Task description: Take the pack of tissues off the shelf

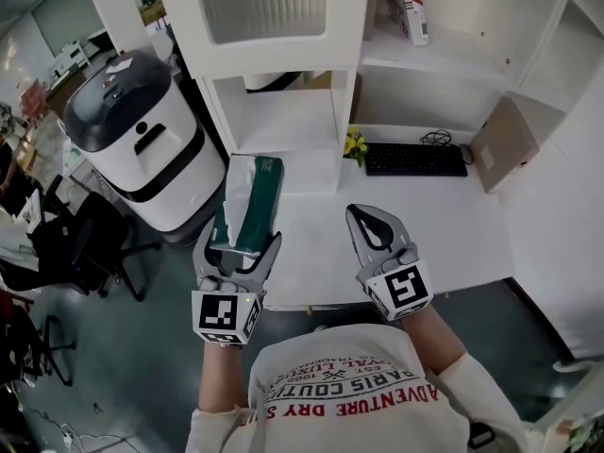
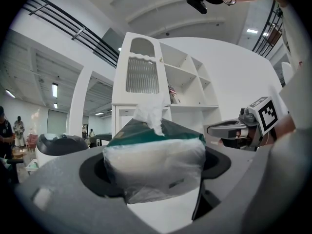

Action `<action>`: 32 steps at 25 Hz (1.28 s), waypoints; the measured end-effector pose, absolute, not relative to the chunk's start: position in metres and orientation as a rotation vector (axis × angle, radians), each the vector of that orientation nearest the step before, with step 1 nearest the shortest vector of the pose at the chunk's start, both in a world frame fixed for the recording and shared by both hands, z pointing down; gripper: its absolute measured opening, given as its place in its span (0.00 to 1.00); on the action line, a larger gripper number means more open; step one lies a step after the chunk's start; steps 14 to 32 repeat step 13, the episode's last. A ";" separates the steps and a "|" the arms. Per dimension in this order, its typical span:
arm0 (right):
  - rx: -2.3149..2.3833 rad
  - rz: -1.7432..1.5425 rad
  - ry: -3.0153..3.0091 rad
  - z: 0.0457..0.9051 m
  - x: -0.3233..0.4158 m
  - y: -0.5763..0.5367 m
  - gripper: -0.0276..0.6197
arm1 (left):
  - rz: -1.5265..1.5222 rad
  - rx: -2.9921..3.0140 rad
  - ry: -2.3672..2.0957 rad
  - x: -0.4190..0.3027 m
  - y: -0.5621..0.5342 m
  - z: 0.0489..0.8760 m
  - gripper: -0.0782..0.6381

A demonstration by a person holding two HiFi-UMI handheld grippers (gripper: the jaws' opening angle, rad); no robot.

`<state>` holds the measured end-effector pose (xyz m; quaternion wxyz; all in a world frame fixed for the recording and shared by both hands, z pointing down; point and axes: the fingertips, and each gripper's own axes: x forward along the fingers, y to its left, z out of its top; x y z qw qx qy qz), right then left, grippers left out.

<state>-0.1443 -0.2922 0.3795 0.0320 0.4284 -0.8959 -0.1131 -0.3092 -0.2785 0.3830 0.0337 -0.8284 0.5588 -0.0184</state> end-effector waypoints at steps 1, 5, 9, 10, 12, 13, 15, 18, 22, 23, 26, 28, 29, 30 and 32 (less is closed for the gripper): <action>1.321 -0.345 -2.757 0.380 -0.144 -0.293 0.04 | -0.053 -2.552 1.718 -0.309 -0.280 0.383 0.73; 1.330 -0.334 -2.757 0.377 -0.146 -0.293 0.04 | -0.018 -2.566 1.733 -0.309 -0.284 0.384 0.73; 1.334 -0.332 -2.752 0.378 -0.140 -0.297 0.04 | -0.026 -2.562 1.723 -0.305 -0.288 0.383 0.73; 1.332 -0.345 -2.746 0.380 -0.139 -0.299 0.04 | -0.026 -2.564 1.719 -0.304 -0.289 0.383 0.73; 1.327 -0.367 -2.736 0.382 -0.137 -0.302 0.04 | -0.023 -2.567 1.714 -0.303 -0.290 0.382 0.73; 1.325 -0.378 -2.732 0.383 -0.136 -0.303 0.04 | -0.021 -2.567 1.712 -0.303 -0.291 0.381 0.73; 1.325 -0.378 -2.732 0.383 -0.136 -0.303 0.04 | -0.021 -2.567 1.712 -0.303 -0.291 0.381 0.73; 1.325 -0.378 -2.732 0.383 -0.136 -0.303 0.04 | -0.021 -2.567 1.712 -0.303 -0.291 0.381 0.73; 1.325 -0.378 -2.732 0.383 -0.136 -0.303 0.04 | -0.021 -2.567 1.712 -0.303 -0.291 0.381 0.73; 1.325 -0.378 -2.732 0.383 -0.136 -0.303 0.04 | -0.021 -2.567 1.712 -0.303 -0.291 0.381 0.73; 1.325 -0.378 -2.732 0.383 -0.136 -0.303 0.04 | -0.021 -2.567 1.712 -0.303 -0.291 0.381 0.73; 1.325 -0.378 -2.732 0.383 -0.136 -0.303 0.04 | -0.021 -2.567 1.712 -0.303 -0.291 0.381 0.73; 1.325 -0.378 -2.732 0.383 -0.136 -0.303 0.04 | -0.021 -2.567 1.712 -0.303 -0.291 0.381 0.73; 1.325 -0.378 -2.732 0.383 -0.136 -0.303 0.04 | -0.021 -2.567 1.712 -0.303 -0.291 0.381 0.73; 1.325 -0.378 -2.732 0.383 -0.136 -0.303 0.04 | -0.021 -2.567 1.712 -0.303 -0.291 0.381 0.73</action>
